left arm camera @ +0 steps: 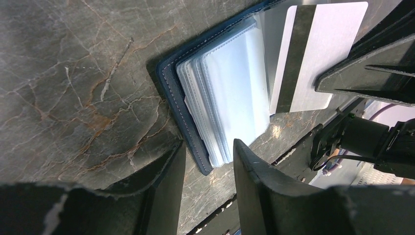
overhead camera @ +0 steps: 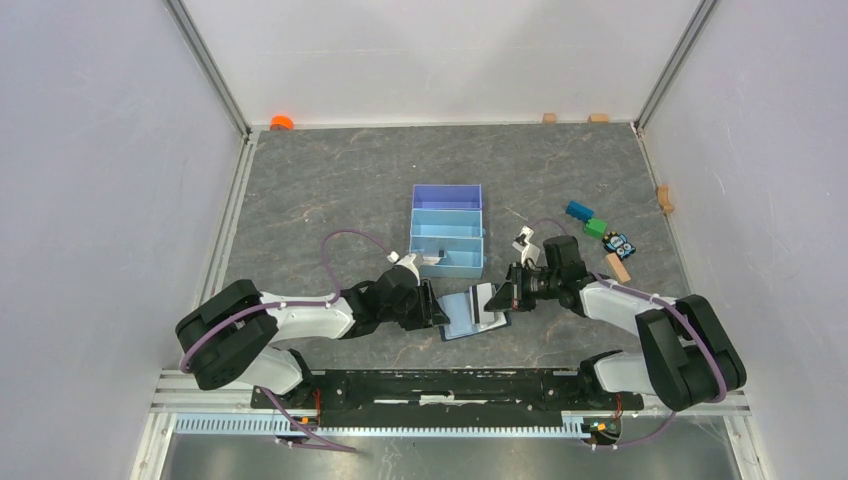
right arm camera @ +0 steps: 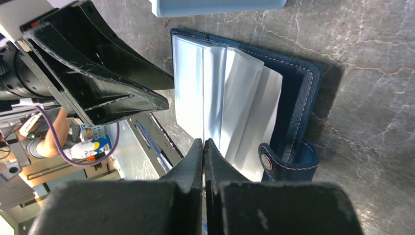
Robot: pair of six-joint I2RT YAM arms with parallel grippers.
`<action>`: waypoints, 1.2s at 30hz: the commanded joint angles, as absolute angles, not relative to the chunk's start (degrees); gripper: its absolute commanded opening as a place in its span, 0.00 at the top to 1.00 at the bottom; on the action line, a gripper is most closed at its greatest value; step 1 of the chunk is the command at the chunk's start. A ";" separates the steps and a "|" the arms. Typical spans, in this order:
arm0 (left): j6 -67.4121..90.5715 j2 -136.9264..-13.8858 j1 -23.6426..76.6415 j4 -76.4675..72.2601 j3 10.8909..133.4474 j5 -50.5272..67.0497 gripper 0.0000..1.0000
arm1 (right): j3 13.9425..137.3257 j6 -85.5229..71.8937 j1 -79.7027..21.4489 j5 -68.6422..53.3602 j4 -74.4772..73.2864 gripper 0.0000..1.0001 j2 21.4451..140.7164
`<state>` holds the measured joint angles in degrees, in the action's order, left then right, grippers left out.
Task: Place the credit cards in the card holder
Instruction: Insert the credit card into the card holder.
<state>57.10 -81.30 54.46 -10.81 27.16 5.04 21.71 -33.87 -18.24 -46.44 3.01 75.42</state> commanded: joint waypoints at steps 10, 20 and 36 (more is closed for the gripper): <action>54.15 -82.50 54.58 -8.44 26.89 2.50 0.53 | 18.46 -37.73 -18.00 -46.64 9.43 1.00 74.43; 53.96 -82.46 54.57 -8.44 26.95 2.64 0.54 | 17.28 -40.05 -18.10 -48.16 12.36 1.00 74.80; 53.04 -83.03 54.58 -8.42 27.31 2.72 0.55 | 17.21 -39.55 -20.22 -46.93 11.57 1.00 76.56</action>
<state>56.23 -81.52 54.46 -10.85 27.16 4.91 17.39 -39.81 -19.88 -46.72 9.91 75.53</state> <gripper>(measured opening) 0.447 0.009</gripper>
